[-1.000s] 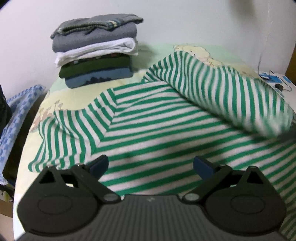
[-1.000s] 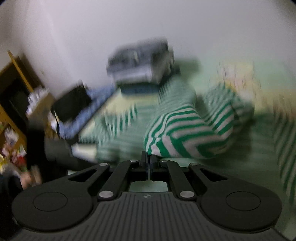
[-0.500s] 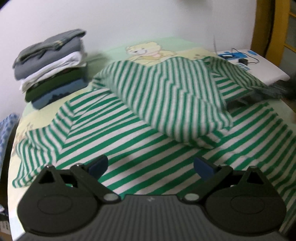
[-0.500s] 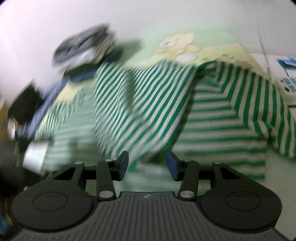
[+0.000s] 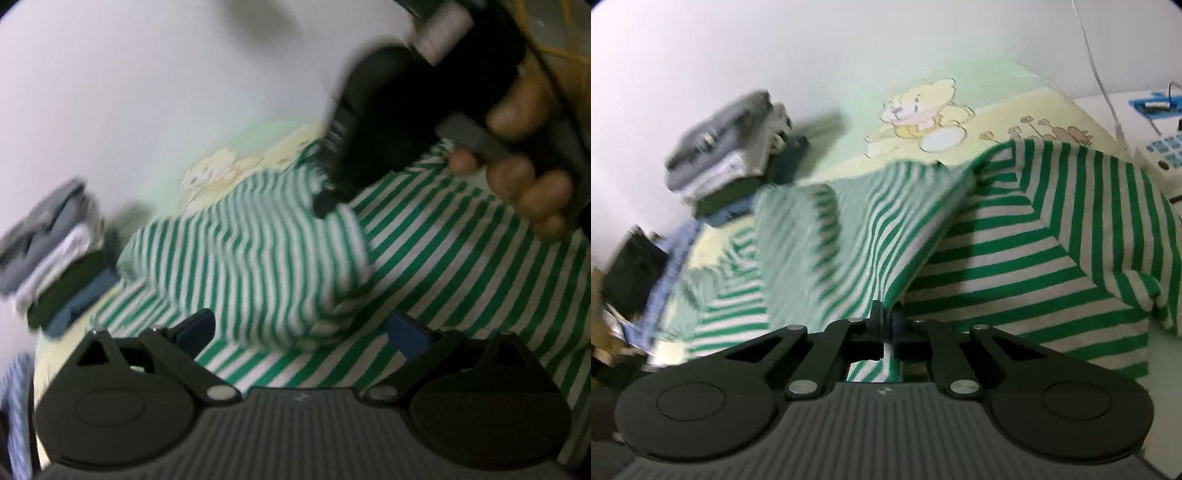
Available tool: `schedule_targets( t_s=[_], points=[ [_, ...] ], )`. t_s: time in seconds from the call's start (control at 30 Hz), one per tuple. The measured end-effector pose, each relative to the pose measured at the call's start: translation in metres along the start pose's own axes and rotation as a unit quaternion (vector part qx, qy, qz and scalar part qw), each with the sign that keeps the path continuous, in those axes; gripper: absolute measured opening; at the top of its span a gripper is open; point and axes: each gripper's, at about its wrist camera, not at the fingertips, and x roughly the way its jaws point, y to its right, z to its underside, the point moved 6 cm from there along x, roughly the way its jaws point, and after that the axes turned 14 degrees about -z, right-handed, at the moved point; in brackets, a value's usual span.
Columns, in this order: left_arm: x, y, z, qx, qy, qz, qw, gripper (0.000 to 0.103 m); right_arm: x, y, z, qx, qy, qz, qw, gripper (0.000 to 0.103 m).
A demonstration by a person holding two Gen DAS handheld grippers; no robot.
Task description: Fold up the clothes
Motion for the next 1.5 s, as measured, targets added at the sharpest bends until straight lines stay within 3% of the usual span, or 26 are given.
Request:
schedule_targets(
  t_s=[0.13, 0.2, 0.3, 0.33, 0.37, 0.47, 0.53, 0.6, 0.63, 0.77, 0.97, 1.07, 1.13, 1.17, 1.2, 1.27, 1.37, 1.5],
  points=[
    [0.021, 0.017, -0.012, 0.040, 0.010, -0.022, 0.9989, 0.098, -0.014, -0.008, -0.009, 0.021, 0.016, -0.025, 0.999, 0.005],
    [0.032, 0.016, -0.016, 0.034, -0.002, -0.030, 0.9990, 0.083, -0.016, -0.013, -0.012, 0.024, 0.023, -0.033, 0.999, 0.004],
    [0.048, 0.006, -0.018, 0.002, -0.035, -0.020, 0.9992, 0.036, -0.016, -0.017, -0.011, 0.021, 0.024, -0.038, 0.999, 0.004],
    [0.052, 0.002, -0.018, -0.009, -0.045, -0.019, 0.9988, 0.015, -0.016, -0.017, -0.010, 0.021, 0.022, -0.038, 0.999, 0.004],
    [0.053, -0.004, -0.017, -0.021, -0.049, -0.020, 0.9984, 0.010, -0.016, -0.016, -0.009, 0.022, 0.021, -0.038, 0.999, 0.005],
    [0.043, -0.026, -0.017, -0.063, -0.042, -0.026, 0.9968, 0.007, -0.017, -0.012, -0.006, 0.026, 0.011, -0.038, 0.999, 0.010],
    [0.027, -0.040, -0.015, -0.084, -0.034, -0.034, 0.9953, 0.007, -0.020, -0.008, -0.005, 0.024, 0.011, -0.022, 0.999, 0.027],
    [0.012, -0.052, -0.008, -0.102, -0.033, -0.034, 0.9936, 0.006, -0.024, -0.002, -0.003, 0.022, 0.016, -0.001, 1.000, 0.058],
    [0.006, -0.057, -0.004, -0.110, -0.034, -0.033, 0.9928, 0.006, -0.025, 0.001, -0.001, 0.026, 0.018, 0.005, 0.999, 0.062],
    [-0.012, -0.062, 0.015, -0.114, -0.048, -0.031, 0.9918, 0.006, -0.014, 0.012, 0.004, 0.071, 0.006, 0.002, 0.997, 0.066],
    [-0.013, -0.054, 0.039, -0.099, -0.079, -0.036, 0.9913, 0.006, 0.019, 0.003, 0.002, 0.060, 0.003, 0.021, 0.998, 0.073],
    [-0.011, -0.054, 0.041, -0.103, -0.074, -0.037, 0.9912, 0.007, 0.036, 0.010, 0.000, 0.066, 0.001, 0.045, 0.997, 0.072],
    [-0.009, -0.054, 0.041, -0.103, -0.071, -0.039, 0.9914, 0.007, 0.045, 0.014, -0.001, 0.070, -0.001, 0.056, 0.996, 0.059],
    [-0.007, -0.054, 0.042, -0.103, -0.071, -0.041, 0.9914, 0.007, 0.046, 0.015, -0.002, 0.076, 0.001, 0.056, 0.996, 0.028],
    [-0.007, -0.056, 0.043, -0.104, -0.071, -0.041, 0.9912, 0.007, 0.044, 0.013, -0.003, 0.080, 0.005, 0.052, 0.995, 0.007],
    [-0.010, -0.061, 0.045, -0.108, -0.067, -0.041, 0.9910, 0.007, 0.034, 0.002, -0.006, 0.071, 0.026, 0.042, 0.996, 0.005],
    [-0.017, -0.072, 0.048, -0.118, -0.061, -0.034, 0.9906, 0.007, 0.007, -0.042, -0.015, -0.017, 0.068, 0.003, 0.998, 0.004],
    [-0.023, -0.074, 0.057, -0.115, -0.067, -0.009, 0.9911, 0.007, -0.037, -0.114, -0.017, -0.129, 0.114, -0.085, 0.981, 0.004]
  ],
)
